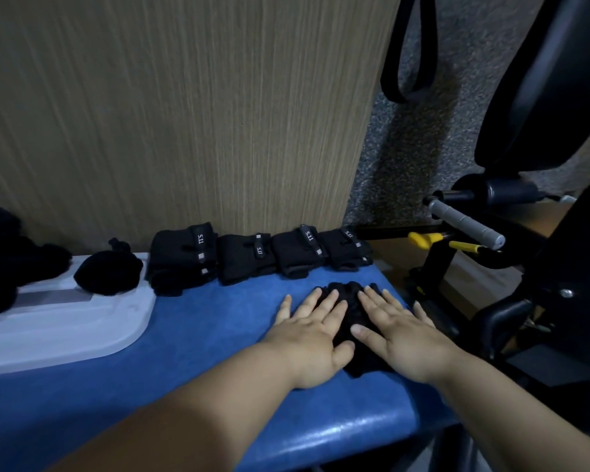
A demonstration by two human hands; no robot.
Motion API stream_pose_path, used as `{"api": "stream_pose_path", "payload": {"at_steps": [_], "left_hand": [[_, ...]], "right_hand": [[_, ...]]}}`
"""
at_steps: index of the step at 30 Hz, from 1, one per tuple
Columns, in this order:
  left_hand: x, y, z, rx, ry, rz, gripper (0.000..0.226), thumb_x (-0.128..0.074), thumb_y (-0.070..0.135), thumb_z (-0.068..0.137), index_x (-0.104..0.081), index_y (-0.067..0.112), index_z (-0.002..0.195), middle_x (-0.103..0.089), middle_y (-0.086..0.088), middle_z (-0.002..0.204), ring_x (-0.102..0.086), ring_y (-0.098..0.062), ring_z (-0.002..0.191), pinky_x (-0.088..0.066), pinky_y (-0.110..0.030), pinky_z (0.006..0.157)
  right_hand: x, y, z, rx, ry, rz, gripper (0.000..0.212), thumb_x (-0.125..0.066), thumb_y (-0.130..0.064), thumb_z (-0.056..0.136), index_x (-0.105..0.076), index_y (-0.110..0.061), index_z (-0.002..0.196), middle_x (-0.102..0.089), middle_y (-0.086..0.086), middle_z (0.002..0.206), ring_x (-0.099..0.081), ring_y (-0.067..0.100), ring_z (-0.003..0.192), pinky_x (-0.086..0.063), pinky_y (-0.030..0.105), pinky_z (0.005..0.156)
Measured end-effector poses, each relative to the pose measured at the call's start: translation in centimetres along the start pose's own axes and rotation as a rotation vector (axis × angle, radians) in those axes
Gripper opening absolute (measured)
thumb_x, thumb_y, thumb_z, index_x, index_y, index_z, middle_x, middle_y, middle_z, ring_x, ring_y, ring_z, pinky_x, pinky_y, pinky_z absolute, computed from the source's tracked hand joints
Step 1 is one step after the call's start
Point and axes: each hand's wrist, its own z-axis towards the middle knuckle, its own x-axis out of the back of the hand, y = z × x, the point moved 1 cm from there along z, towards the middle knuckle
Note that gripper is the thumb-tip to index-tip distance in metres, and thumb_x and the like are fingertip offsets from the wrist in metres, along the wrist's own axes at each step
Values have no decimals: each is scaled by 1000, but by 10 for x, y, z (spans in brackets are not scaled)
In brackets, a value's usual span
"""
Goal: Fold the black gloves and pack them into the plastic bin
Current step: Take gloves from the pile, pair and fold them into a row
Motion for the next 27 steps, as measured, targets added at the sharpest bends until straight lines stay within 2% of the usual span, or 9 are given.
{"api": "stream_pose_path", "payload": {"at_steps": [4,7,9,11,14,17,21,24,27], "left_hand": [[0,-7,-7,53,21,-45,71,-19,64,95,14,34,151,25,12,157,28,-14,143,14,-47,117],[2,-25,-22,109,56,-78,73,-19,67,93,14,35,150,24,11,157,25,-15,144,12,-43,119],[6,-43,-37,165,104,-81,73,-19,66,94,8,32,152,18,9,160,19,-14,146,8,-40,120],[11,-63,-54,238,169,-85,72,-21,64,95,-1,28,154,7,8,161,11,-15,147,1,-38,120],[18,-96,-82,344,323,-80,62,-27,58,97,-22,27,150,-20,8,157,-10,-16,144,-13,-34,116],[24,-130,-109,469,500,-114,41,-37,51,97,-43,29,132,-45,10,134,-30,-15,127,-27,-30,104],[33,-172,-138,625,682,-148,22,-46,38,96,-52,23,110,-55,4,114,-39,-19,115,-32,-31,92],[33,-199,-152,729,732,-174,20,-48,35,95,-52,21,109,-55,2,115,-38,-21,116,-33,-33,91],[31,-218,-157,775,708,-210,29,-48,34,95,-48,21,121,-53,1,126,-35,-23,124,-33,-36,97]], "right_hand": [[7,-3,1,-55,17,-66,76,-21,-69,91,2,-32,153,12,-14,159,20,12,145,9,52,117],[18,-17,4,-29,158,-85,70,-22,-65,94,-13,-29,153,-1,-9,162,16,14,147,4,52,118],[24,-36,6,34,257,-72,60,-25,-59,96,-30,-30,148,-18,-8,159,6,14,148,-4,48,118],[27,-57,10,127,327,-46,49,-29,-54,98,-46,-32,138,-37,-8,150,-13,15,146,-18,41,116],[22,-92,15,261,362,46,35,-39,-45,99,-61,-29,121,-59,-4,121,-41,18,124,-36,33,101],[12,-128,18,349,344,189,27,-44,-35,99,-66,-26,113,-64,-7,109,-48,14,111,-40,27,91],[-7,-179,25,428,328,314,25,-49,-30,98,-66,-26,115,-64,-10,114,-52,9,110,-41,23,96],[-14,-219,33,473,322,427,26,-51,-26,97,-64,-25,120,-60,-7,114,-55,7,101,-43,22,94],[-16,-255,45,503,318,515,33,-51,-21,97,-56,-22,129,-52,-7,125,-54,5,96,-41,16,90]]}}
